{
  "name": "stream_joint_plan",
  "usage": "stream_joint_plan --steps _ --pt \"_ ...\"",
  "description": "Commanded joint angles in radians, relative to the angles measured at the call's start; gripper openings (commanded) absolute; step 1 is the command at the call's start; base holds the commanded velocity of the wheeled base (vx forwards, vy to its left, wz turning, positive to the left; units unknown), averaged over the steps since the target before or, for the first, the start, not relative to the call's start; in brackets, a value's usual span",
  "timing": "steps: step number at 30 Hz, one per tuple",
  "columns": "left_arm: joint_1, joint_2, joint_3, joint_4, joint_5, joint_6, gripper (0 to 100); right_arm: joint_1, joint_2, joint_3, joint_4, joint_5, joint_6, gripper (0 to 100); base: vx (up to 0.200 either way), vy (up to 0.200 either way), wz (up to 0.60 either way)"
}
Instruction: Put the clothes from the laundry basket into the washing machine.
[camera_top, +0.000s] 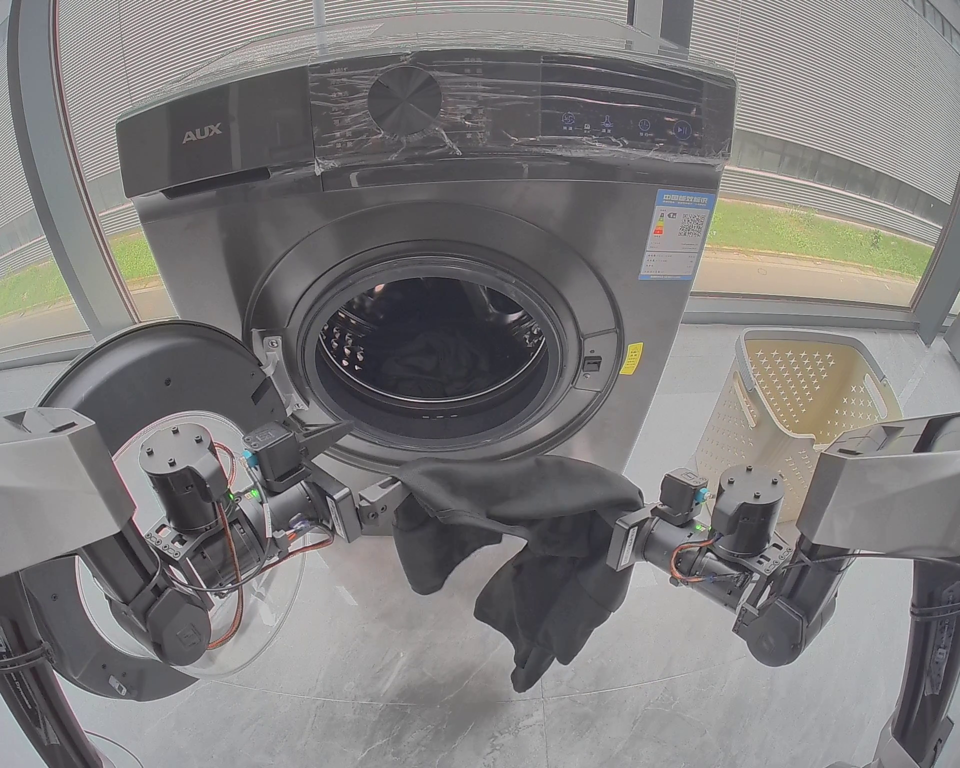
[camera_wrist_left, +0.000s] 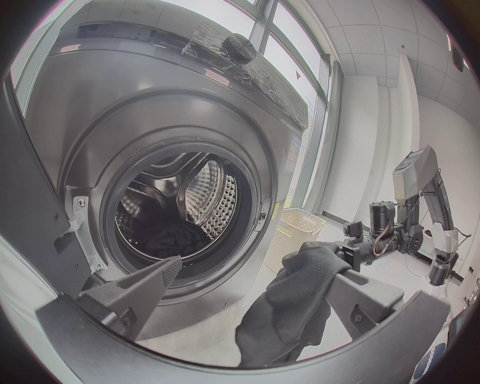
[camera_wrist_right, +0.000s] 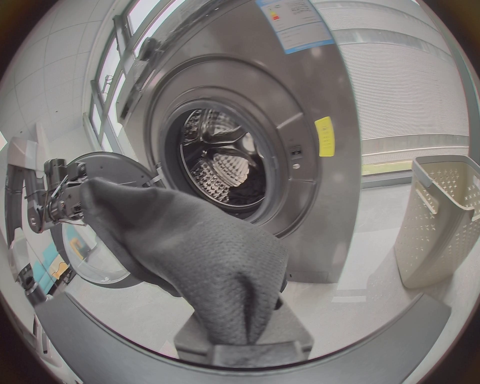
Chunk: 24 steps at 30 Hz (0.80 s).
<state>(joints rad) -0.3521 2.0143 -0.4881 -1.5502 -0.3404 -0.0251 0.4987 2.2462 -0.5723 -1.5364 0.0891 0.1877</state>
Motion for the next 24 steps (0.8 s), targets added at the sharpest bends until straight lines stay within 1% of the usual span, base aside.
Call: stream_joint_plan --steps 1,9,15,18,20,22,24 --pt "0.002 0.001 0.014 -0.001 -0.005 0.004 100 -0.040 -0.005 -0.001 0.001 0.000 0.006 0 0.000 0.000 0.00" --pt "0.016 0.001 0.011 -0.001 -0.009 0.004 100 -0.075 -0.005 -0.020 0.030 -0.039 0.018 0 0.000 0.000 0.00" --pt "0.018 0.001 0.005 -0.001 -0.003 0.007 100 -0.057 -0.020 -0.018 0.033 -0.040 0.019 0 0.000 0.000 0.00" --pt "0.033 0.000 0.002 -0.001 -0.003 0.007 100 -0.049 -0.025 -0.020 0.033 -0.042 0.019 0 0.000 0.000 0.00" --pt "0.030 -0.002 0.003 -0.001 -0.008 0.008 100 -0.031 -0.027 -0.020 0.028 -0.039 0.018 0 0.000 0.000 0.00" --pt "0.009 0.003 0.017 -0.001 -0.009 0.008 100 0.007 -0.036 -0.023 0.028 -0.035 0.016 0 0.000 0.000 0.00" --pt "-0.018 0.018 0.022 -0.001 -0.008 0.024 100 0.049 -0.051 -0.026 0.038 -0.031 0.016 0 0.000 0.000 0.00"
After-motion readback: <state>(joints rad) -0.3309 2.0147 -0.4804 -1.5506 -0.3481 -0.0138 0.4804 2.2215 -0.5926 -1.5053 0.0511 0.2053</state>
